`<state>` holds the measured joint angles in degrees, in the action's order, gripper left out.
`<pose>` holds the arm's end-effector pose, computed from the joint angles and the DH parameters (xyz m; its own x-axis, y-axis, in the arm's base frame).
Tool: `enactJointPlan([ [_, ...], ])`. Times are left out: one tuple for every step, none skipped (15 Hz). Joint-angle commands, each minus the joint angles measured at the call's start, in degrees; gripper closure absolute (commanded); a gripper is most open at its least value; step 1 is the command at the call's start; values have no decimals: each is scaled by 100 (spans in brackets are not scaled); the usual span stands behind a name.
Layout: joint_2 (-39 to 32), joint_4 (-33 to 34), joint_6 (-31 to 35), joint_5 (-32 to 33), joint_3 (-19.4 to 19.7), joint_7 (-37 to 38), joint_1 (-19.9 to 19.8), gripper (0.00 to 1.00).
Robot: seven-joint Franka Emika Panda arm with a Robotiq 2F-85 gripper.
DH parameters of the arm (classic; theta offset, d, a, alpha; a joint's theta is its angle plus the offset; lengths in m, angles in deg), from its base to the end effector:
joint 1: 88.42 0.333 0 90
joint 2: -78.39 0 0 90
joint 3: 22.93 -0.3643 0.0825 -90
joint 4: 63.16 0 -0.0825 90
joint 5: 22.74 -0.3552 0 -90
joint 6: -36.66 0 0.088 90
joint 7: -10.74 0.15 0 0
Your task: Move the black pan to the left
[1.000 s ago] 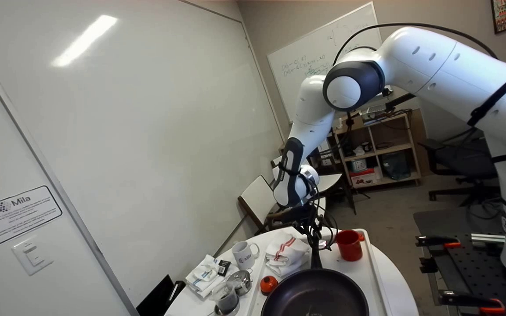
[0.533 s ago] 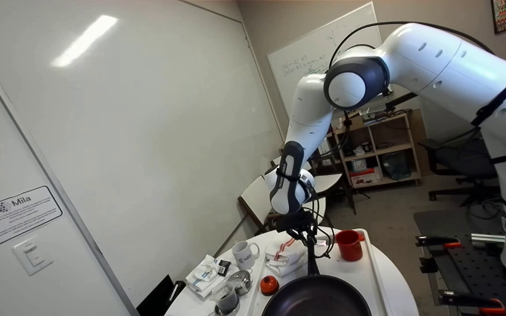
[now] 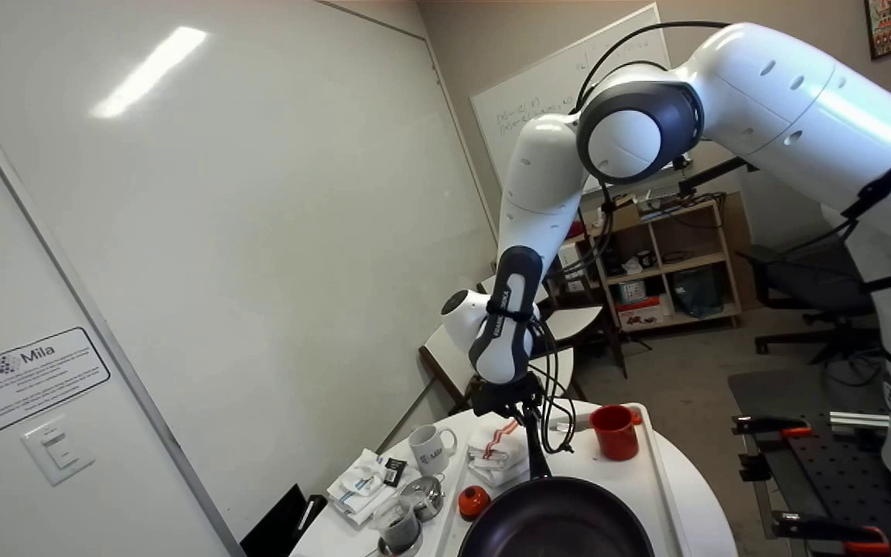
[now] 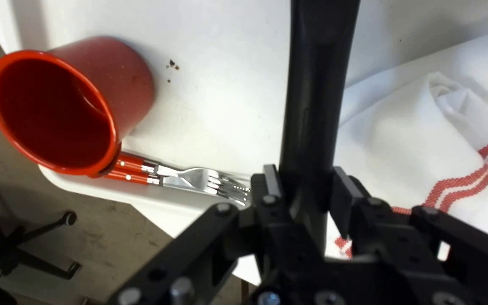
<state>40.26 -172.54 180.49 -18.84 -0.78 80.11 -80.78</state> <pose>0.6182 -0.1473 0.1857 0.2427 -0.9404 0.2383 -0.9673 -0.2159 0.1329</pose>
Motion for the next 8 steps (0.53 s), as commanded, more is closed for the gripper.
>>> enactJointPlan([
  [281, -166, -9, 698, 197, 292, 255, 92],
  [302, -156, -8, 833, 197, 344, 276, 92],
  [314, -142, -12, 959, 203, 403, 300, 92],
  [326, -133, -4, 1090, 203, 451, 315, 92],
  [337, -118, -6, 1259, 218, 470, 340, 92],
  [361, -116, -4, 1409, 229, 482, 357, 92],
  [390, -111, -5, 1542, 230, 481, 358, 92],
  [405, -104, 5, 1683, 238, 486, 359, 92],
])
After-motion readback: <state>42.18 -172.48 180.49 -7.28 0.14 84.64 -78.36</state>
